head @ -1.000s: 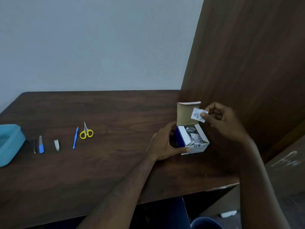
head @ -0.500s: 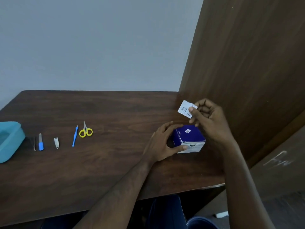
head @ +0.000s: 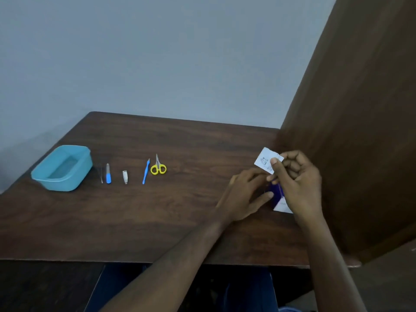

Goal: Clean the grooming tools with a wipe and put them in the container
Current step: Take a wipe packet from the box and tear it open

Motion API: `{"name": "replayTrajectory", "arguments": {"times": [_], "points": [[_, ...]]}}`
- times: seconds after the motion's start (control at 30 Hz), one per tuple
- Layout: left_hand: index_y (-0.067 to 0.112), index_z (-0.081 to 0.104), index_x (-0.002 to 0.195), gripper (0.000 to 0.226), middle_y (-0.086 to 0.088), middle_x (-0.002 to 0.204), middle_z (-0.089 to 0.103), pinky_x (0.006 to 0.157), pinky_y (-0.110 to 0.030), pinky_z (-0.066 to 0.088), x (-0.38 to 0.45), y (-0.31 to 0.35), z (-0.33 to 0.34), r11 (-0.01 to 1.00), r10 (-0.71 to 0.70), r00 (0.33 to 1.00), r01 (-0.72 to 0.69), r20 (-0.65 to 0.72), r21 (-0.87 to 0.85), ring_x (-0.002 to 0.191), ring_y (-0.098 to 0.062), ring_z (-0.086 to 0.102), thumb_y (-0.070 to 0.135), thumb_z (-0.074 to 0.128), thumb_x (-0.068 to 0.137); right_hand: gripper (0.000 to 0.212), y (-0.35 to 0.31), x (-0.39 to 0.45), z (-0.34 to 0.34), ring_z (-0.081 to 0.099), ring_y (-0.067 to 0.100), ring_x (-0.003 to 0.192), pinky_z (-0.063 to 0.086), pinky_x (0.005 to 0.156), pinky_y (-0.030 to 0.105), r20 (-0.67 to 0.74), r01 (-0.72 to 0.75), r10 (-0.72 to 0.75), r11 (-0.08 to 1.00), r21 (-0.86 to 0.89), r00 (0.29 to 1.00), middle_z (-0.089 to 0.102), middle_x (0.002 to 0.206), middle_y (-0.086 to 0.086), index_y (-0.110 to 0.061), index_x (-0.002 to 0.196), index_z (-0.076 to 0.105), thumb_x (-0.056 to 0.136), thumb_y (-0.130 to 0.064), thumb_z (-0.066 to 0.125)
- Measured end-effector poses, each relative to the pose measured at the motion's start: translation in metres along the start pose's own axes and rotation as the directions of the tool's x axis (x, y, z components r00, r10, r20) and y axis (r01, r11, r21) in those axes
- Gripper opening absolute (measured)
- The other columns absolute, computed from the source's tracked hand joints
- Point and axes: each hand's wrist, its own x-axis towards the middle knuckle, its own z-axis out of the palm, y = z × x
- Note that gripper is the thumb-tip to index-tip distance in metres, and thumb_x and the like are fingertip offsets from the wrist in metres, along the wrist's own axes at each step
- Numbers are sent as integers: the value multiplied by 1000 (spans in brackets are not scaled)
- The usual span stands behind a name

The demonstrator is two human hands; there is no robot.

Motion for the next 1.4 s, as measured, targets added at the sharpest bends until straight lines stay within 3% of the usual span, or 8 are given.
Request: {"name": "replayTrajectory", "arguments": {"times": [0.13,0.27,0.47,0.53,0.77,1.13,1.3,1.4], "points": [[31,76,114,15,15,123,64,101,-43,52,-46,-12,-70,975,-213,967,201,-139,-90,120,-8,63,26,66,104,10,11,-22,26,72,18,62,56,59,22,-74,-68,79,988,136,994,77,80,10,-9,102,66,100,-16,73],[35,75,109,12,20,118,66,100,-31,50,-117,-5,-136,976,-217,976,217,-2,5,118,-6,65,26,68,104,10,39,-29,63,71,18,62,57,58,24,40,-214,210,951,223,977,80,92,11,-11,108,68,99,-11,72],[37,77,101,15,15,99,73,74,-22,50,-154,-21,-156,857,-516,843,505,-155,-104,89,-9,69,22,73,100,8,84,-14,120,73,21,66,56,61,29,141,-330,307,925,188,941,81,93,10,-12,110,68,102,-10,69],[35,74,113,18,18,106,70,78,-24,53,-133,-41,-149,864,-504,853,500,-134,-61,94,-7,70,26,75,97,4,94,-2,135,73,20,61,54,56,27,141,-328,306,929,173,942,81,91,8,-12,106,67,103,-10,68],[21,38,161,89,1,150,47,113,-33,43,-23,-117,-109,866,-417,896,442,-150,233,139,-15,42,45,80,87,11,110,49,178,73,16,58,52,52,28,118,-255,242,960,117,963,80,82,8,-13,88,69,96,-11,77],[16,68,135,57,2,126,73,92,-38,59,-4,-159,-83,919,-260,924,326,-280,221,114,-20,70,30,87,83,10,111,64,193,68,14,54,47,52,26,51,-174,168,975,136,984,82,90,-1,-17,85,77,89,-20,85],[12,70,132,53,3,117,75,93,-1,40,0,-164,-87,954,-203,933,257,-297,156,100,-3,66,19,89,83,10,103,61,190,67,19,55,46,48,23,7,-18,17,988,156,1000,78,95,-1,-26,107,77,98,-30,76],[11,73,127,52,3,115,76,90,1,40,2,-165,-87,958,-226,922,269,-315,101,96,-4,68,9,90,78,9,107,63,185,68,16,60,52,50,33,18,184,-184,982,-46,983,73,93,-10,-30,102,79,100,-23,75]]}}
